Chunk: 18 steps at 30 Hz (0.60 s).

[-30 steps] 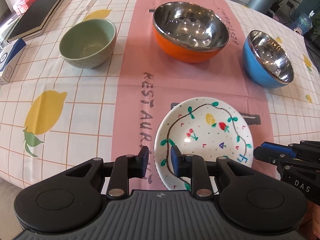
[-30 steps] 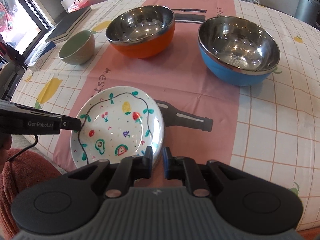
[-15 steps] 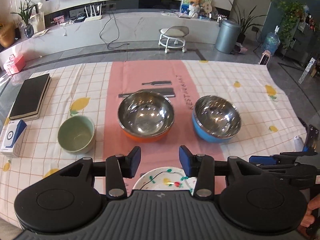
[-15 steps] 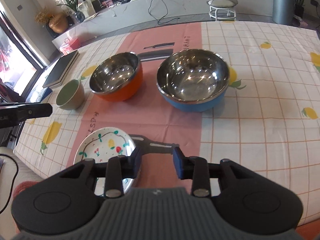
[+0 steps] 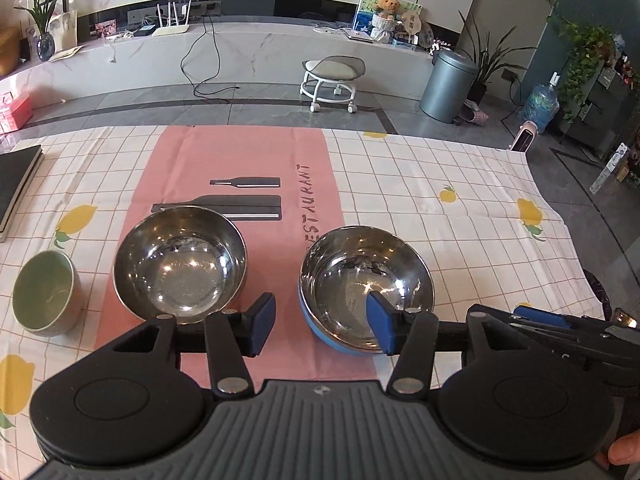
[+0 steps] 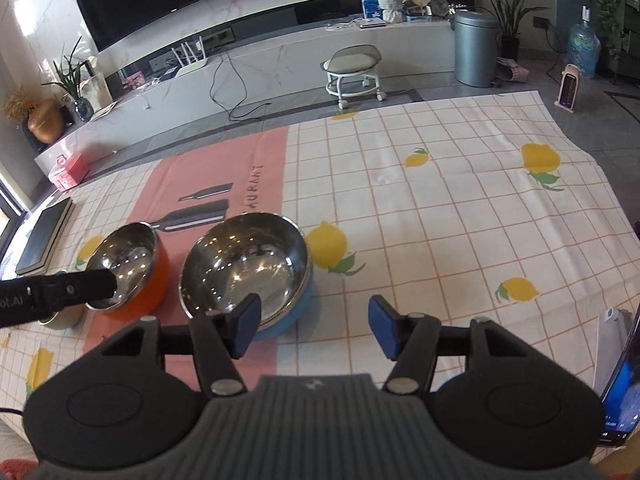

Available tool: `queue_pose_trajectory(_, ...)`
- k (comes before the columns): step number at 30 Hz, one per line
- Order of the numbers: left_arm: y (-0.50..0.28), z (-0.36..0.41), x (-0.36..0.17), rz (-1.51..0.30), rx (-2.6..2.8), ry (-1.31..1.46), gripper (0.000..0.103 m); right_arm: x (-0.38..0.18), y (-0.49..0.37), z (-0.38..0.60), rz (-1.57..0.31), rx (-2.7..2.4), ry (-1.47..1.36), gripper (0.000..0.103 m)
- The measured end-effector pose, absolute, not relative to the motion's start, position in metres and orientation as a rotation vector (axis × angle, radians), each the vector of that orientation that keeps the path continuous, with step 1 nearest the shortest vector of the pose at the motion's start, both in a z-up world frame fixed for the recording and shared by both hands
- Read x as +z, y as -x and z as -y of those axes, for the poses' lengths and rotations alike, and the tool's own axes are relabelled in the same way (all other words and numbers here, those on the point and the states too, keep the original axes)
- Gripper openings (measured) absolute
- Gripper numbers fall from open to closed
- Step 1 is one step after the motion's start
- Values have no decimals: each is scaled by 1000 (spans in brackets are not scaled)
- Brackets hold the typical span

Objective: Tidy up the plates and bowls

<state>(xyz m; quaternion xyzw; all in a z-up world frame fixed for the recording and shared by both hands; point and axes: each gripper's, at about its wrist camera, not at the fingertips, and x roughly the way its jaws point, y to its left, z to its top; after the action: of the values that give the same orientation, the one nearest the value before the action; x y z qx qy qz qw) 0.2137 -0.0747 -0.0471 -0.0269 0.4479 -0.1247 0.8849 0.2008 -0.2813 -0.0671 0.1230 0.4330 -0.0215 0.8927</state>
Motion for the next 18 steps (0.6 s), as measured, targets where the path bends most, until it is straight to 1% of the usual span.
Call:
queue_pose_trajectory(11, -243, 88, -90, -993, -202, 87, 61, -106, -248, 288, -969, -80, -265, 59)
queue_pose_trajectory(12, -245, 89, -93, -998, -200, 86, 61, -110, -251, 289, -980, -79, -274, 56)
queue_pose_trajectory(14, -248, 89, -98, -1000, -192, 96, 61, -115, -256, 291, -985, -62, -305, 53)
queue_pose_trajectory(16, -251, 89, -103, -1007, -185, 104, 61, -119, -261, 290, -995, -51, -317, 46)
queue_pose_trajectory(18, -253, 89, -107, -1014, -183, 112, 61, -122, -265, 288, -1002, -51, -324, 42)
